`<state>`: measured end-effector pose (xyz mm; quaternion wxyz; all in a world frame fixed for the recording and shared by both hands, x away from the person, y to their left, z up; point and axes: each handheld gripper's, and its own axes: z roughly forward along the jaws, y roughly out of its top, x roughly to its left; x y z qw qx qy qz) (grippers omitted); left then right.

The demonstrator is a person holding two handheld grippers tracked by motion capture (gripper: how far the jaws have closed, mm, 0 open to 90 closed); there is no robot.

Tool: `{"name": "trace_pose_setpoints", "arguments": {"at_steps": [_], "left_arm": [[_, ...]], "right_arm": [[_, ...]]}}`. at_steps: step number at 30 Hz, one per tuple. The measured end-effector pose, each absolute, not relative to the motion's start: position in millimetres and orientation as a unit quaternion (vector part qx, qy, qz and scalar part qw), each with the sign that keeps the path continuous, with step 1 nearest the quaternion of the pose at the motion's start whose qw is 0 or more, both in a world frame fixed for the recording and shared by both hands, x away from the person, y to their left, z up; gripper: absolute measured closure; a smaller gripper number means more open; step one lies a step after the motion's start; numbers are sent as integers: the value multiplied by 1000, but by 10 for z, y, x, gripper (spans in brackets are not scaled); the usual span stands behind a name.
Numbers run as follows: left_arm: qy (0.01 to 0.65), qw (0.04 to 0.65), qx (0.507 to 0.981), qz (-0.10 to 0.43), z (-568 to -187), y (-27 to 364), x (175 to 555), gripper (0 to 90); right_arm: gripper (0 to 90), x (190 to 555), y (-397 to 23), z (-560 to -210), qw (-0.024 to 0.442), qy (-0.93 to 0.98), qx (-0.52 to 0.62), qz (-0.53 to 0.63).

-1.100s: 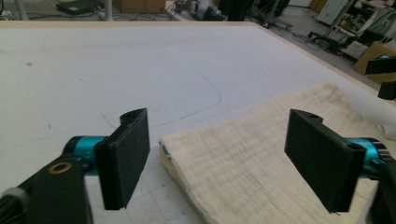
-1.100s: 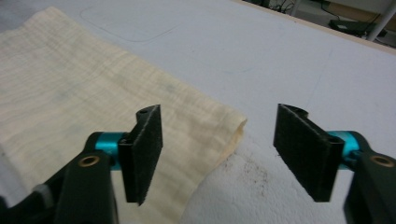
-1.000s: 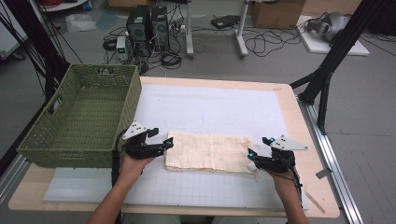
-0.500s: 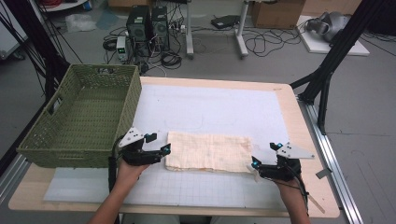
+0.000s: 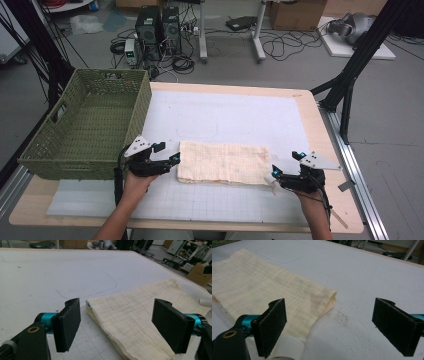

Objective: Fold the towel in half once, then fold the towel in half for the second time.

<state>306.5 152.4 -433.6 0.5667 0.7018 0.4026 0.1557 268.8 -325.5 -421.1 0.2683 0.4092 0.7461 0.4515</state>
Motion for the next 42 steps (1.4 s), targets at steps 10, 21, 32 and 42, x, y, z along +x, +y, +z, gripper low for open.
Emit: {"name": "trace_pose_setpoints", "arguments": {"at_steps": [10, 21, 32, 42], "left_arm": [[416, 562, 699, 154, -4375, 1547, 3093, 251], [420, 554, 705, 145, -4414, 1546, 3125, 293], [432, 541, 711, 125, -4339, 1459, 3379, 354], [416, 520, 733, 135, -4248, 1267, 3641, 353]], "right_arm": [[117, 2709, -3258, -4226, 260, 741, 416, 459], [117, 2778, -3257, -4269, 251, 754, 409, 449], [118, 2815, -3310, -4254, 235, 748, 426, 450], [119, 2859, -3250, -4246, 231, 755, 419, 448]]}}
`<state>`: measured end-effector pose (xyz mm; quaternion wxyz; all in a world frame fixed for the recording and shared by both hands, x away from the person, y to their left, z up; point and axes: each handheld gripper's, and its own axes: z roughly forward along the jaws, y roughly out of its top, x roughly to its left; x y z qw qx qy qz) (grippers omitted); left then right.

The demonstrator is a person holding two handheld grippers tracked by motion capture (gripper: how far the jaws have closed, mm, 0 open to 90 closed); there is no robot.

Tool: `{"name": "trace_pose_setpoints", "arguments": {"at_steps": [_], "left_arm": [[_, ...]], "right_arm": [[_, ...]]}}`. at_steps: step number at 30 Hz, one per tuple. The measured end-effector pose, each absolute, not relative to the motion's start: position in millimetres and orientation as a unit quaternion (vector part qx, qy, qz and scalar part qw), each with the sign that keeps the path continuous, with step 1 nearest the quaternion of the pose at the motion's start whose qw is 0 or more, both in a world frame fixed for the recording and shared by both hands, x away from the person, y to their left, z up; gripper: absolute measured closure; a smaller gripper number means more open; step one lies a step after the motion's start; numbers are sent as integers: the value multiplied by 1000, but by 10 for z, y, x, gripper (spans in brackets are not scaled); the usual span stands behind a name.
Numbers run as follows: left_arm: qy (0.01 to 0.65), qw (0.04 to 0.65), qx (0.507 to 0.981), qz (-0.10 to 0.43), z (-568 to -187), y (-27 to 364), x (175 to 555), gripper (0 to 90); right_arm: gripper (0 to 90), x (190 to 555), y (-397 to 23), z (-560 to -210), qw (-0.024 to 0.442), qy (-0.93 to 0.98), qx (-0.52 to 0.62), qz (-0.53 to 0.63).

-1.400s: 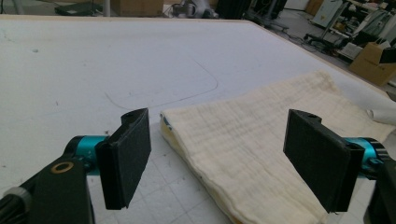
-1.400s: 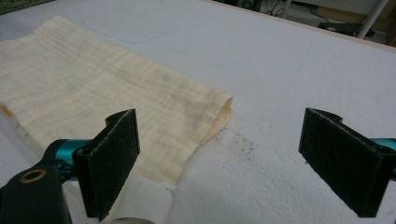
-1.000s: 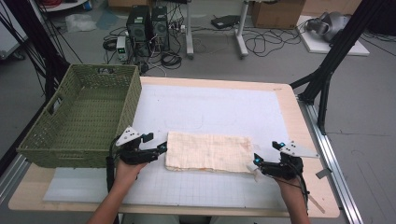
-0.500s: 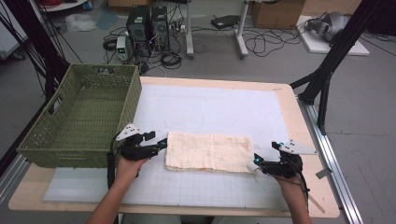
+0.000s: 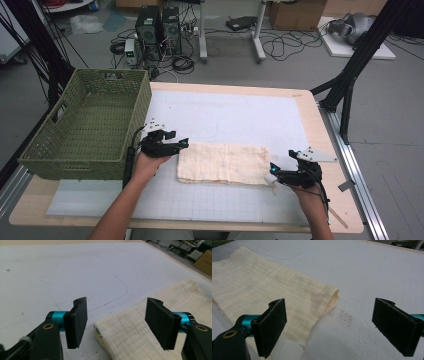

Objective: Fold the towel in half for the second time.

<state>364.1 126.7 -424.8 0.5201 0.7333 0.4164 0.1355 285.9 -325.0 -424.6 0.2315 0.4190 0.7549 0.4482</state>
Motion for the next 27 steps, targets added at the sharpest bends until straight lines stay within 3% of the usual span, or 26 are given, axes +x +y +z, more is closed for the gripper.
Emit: {"name": "trace_pose_setpoints", "arguments": {"at_steps": [7, 10, 12, 20, 24, 25, 27], "left_arm": [[414, 517, 736, 139, -4250, 1262, 3705, 435], [415, 502, 746, 139, -4302, 1266, 3743, 463], [414, 495, 750, 147, -4329, 1258, 3763, 480], [420, 450, 778, 125, -4466, 1168, 3817, 524], [409, 422, 798, 135, -4499, 1150, 3815, 682], [405, 421, 800, 133, -4493, 1153, 3812, 784], [402, 420, 803, 133, -4489, 1152, 3805, 847]], "right_arm": [[185, 2989, -3193, -4152, 221, 757, 410, 458], [279, 3113, -3169, -4114, 215, 765, 403, 454], [421, 3208, -3144, -4114, 213, 777, 390, 445], [551, 3591, -2959, -4258, 200, 817, 394, 371], [624, 3729, -2892, -4342, 186, 832, 398, 340], [664, 3759, -2893, -4368, 179, 834, 400, 335], [778, 3779, -2907, -4404, 152, 834, 405, 342]]}}
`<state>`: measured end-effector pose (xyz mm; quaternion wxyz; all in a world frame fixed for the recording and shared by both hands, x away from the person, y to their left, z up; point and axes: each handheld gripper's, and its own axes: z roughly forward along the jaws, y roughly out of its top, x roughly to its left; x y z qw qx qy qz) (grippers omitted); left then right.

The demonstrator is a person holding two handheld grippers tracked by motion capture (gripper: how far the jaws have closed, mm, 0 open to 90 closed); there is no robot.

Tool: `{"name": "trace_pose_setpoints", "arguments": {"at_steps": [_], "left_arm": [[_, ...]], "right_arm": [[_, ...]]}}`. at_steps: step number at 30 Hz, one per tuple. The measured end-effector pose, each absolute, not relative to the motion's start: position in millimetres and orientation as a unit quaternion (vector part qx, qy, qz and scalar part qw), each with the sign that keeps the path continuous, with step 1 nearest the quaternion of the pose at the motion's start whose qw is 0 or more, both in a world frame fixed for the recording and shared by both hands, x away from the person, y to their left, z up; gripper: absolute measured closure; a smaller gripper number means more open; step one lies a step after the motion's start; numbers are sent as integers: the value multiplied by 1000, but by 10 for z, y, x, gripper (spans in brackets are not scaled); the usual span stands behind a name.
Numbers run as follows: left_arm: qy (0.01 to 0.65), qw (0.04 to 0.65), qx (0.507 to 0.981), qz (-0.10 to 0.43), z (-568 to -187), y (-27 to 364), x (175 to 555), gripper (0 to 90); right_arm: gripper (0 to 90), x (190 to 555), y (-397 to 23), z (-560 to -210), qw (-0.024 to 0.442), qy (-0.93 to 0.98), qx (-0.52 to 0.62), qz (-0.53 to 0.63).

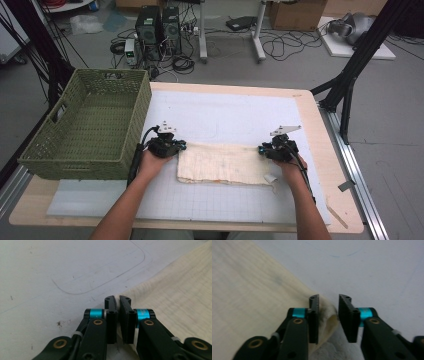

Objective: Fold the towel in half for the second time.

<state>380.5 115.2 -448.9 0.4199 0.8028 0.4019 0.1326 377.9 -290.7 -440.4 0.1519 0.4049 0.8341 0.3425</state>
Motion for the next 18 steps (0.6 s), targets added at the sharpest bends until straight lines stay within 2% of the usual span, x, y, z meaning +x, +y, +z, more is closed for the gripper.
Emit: {"name": "trace_pose_setpoints", "arguments": {"at_steps": [2, 9, 18], "left_arm": [[403, 424, 799, 135, -4478, 1162, 3802, 857], [404, 484, 757, 168, -4362, 1233, 3770, 860], [383, 513, 750, 164, -4284, 1296, 3532, 857]], "right_arm": [[858, 3768, -2895, -4392, 154, 841, 391, 342], [866, 3697, -2820, -4275, 248, 840, 349, 334], [864, 3485, -2916, -4197, 253, 827, 327, 381]]}}
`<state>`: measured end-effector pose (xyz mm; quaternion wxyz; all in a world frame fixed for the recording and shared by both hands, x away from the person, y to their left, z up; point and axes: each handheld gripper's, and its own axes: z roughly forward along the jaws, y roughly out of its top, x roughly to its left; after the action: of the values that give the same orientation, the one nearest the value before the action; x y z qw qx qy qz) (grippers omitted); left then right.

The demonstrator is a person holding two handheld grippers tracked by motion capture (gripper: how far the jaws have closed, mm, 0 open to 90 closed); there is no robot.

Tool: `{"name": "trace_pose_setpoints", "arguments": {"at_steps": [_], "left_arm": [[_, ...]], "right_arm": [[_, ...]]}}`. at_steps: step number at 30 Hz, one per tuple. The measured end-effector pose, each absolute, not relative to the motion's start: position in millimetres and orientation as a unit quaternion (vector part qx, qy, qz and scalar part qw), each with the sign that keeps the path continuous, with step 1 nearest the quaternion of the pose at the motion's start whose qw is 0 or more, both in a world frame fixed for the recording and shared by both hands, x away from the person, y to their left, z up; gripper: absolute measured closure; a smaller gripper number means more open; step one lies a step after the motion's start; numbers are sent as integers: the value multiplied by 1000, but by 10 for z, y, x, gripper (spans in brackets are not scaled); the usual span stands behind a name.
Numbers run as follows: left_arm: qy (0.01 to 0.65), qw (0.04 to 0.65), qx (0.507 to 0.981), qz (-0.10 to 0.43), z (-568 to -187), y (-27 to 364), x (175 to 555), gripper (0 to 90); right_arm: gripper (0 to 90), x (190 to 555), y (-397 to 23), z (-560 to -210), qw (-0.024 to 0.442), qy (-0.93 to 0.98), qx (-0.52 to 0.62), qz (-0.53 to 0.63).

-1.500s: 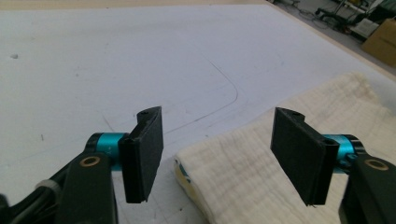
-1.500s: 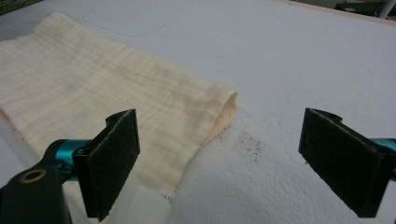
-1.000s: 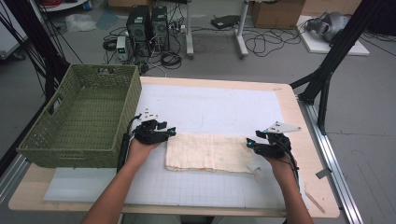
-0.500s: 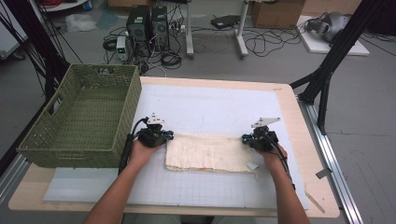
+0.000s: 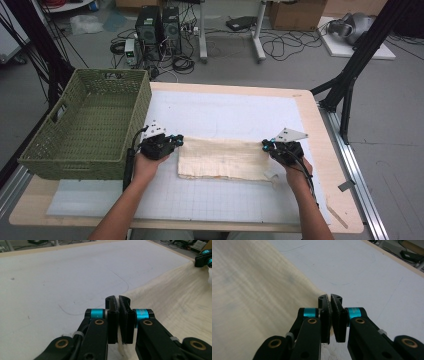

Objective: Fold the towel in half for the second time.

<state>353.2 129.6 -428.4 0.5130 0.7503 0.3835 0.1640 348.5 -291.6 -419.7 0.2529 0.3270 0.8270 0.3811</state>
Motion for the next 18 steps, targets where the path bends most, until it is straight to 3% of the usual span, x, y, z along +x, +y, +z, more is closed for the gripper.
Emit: {"name": "trace_pose_setpoints", "arguments": {"at_steps": [18], "left_arm": [[366, 514, 761, 153, -4267, 1380, 2991, 854]], "right_arm": [[863, 2795, -2987, -4231, 255, 822, 287, 420]]}}
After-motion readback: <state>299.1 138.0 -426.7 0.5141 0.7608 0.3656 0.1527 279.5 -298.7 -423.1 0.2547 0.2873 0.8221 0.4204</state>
